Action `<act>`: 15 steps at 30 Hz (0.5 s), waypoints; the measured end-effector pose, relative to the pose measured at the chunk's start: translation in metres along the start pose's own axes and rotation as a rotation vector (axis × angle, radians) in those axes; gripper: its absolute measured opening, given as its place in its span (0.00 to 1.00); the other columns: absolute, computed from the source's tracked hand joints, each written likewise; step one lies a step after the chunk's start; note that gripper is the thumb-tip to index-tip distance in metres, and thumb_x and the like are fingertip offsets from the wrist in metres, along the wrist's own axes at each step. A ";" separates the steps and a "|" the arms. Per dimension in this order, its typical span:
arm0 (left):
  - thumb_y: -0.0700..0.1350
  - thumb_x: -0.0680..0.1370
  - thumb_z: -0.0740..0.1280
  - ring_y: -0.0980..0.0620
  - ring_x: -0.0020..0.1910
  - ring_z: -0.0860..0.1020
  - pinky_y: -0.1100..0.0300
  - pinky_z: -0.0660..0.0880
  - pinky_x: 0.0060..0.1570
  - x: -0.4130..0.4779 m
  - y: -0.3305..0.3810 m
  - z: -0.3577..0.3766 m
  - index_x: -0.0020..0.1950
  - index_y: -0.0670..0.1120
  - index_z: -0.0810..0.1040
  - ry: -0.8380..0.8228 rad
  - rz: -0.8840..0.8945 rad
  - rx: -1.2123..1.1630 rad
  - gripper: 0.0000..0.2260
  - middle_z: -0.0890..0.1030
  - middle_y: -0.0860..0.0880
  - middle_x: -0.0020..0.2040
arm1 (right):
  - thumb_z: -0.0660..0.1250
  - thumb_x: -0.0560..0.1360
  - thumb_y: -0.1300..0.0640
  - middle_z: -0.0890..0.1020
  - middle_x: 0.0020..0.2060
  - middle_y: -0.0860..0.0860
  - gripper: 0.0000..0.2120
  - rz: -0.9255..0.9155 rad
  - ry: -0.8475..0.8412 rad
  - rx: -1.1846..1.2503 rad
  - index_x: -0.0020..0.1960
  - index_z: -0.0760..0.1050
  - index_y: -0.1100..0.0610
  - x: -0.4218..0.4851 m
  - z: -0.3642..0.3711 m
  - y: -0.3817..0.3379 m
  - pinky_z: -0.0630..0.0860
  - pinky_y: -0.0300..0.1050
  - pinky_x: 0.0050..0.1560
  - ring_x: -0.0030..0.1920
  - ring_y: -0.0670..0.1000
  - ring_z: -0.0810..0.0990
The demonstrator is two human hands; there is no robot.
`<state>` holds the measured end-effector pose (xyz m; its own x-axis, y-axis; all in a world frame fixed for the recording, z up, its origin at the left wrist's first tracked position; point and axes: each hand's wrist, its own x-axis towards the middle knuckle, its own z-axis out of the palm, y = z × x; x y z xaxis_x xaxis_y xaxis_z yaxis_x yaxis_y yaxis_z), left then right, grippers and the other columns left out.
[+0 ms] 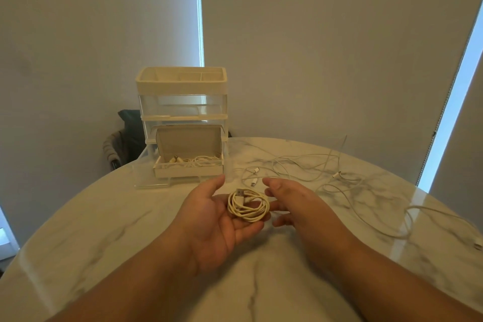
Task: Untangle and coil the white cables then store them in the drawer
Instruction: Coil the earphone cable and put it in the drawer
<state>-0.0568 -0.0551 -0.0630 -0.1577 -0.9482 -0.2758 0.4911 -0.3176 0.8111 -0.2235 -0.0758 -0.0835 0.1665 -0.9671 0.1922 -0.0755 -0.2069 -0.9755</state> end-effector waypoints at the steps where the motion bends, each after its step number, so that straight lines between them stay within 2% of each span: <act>1: 0.59 0.81 0.54 0.34 0.58 0.80 0.45 0.74 0.59 0.000 0.000 -0.001 0.61 0.34 0.77 -0.006 -0.001 -0.004 0.30 0.82 0.33 0.56 | 0.67 0.70 0.30 0.84 0.49 0.36 0.24 -0.002 -0.021 -0.001 0.60 0.80 0.42 -0.001 0.000 0.000 0.80 0.48 0.55 0.54 0.49 0.83; 4: 0.63 0.80 0.54 0.34 0.58 0.80 0.45 0.76 0.57 0.000 0.002 -0.003 0.62 0.33 0.77 -0.031 -0.008 -0.041 0.33 0.82 0.33 0.56 | 0.69 0.69 0.30 0.84 0.52 0.37 0.26 0.002 -0.041 0.030 0.63 0.78 0.40 0.000 0.001 0.004 0.79 0.51 0.61 0.56 0.48 0.83; 8: 0.63 0.79 0.55 0.35 0.59 0.80 0.46 0.76 0.56 0.001 0.002 -0.006 0.61 0.34 0.77 -0.057 -0.020 -0.079 0.33 0.81 0.33 0.57 | 0.70 0.67 0.37 0.85 0.55 0.43 0.25 0.002 -0.035 0.109 0.62 0.79 0.44 0.002 0.000 0.007 0.78 0.54 0.62 0.58 0.49 0.83; 10: 0.57 0.80 0.57 0.36 0.57 0.80 0.49 0.78 0.51 0.001 0.002 -0.005 0.61 0.34 0.78 -0.066 -0.012 -0.056 0.27 0.81 0.33 0.58 | 0.72 0.73 0.45 0.85 0.55 0.44 0.18 0.022 -0.032 0.092 0.62 0.80 0.46 0.003 0.000 0.007 0.79 0.53 0.61 0.56 0.49 0.84; 12: 0.45 0.79 0.59 0.38 0.54 0.81 0.53 0.81 0.44 0.001 -0.001 -0.003 0.60 0.34 0.78 -0.062 0.000 0.018 0.17 0.81 0.33 0.58 | 0.69 0.78 0.53 0.86 0.52 0.47 0.13 0.048 -0.015 0.025 0.62 0.80 0.48 0.004 0.002 0.007 0.81 0.49 0.56 0.52 0.49 0.84; 15: 0.33 0.77 0.60 0.41 0.45 0.84 0.56 0.83 0.36 0.001 -0.007 -0.001 0.59 0.34 0.78 -0.080 0.041 0.128 0.13 0.83 0.33 0.52 | 0.70 0.77 0.58 0.87 0.46 0.55 0.09 0.102 -0.012 0.042 0.57 0.82 0.53 0.005 0.005 0.008 0.77 0.52 0.47 0.44 0.55 0.82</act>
<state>-0.0594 -0.0539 -0.0691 -0.2101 -0.9564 -0.2029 0.3866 -0.2719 0.8813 -0.2188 -0.0812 -0.0911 0.1720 -0.9809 0.0905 -0.0520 -0.1008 -0.9936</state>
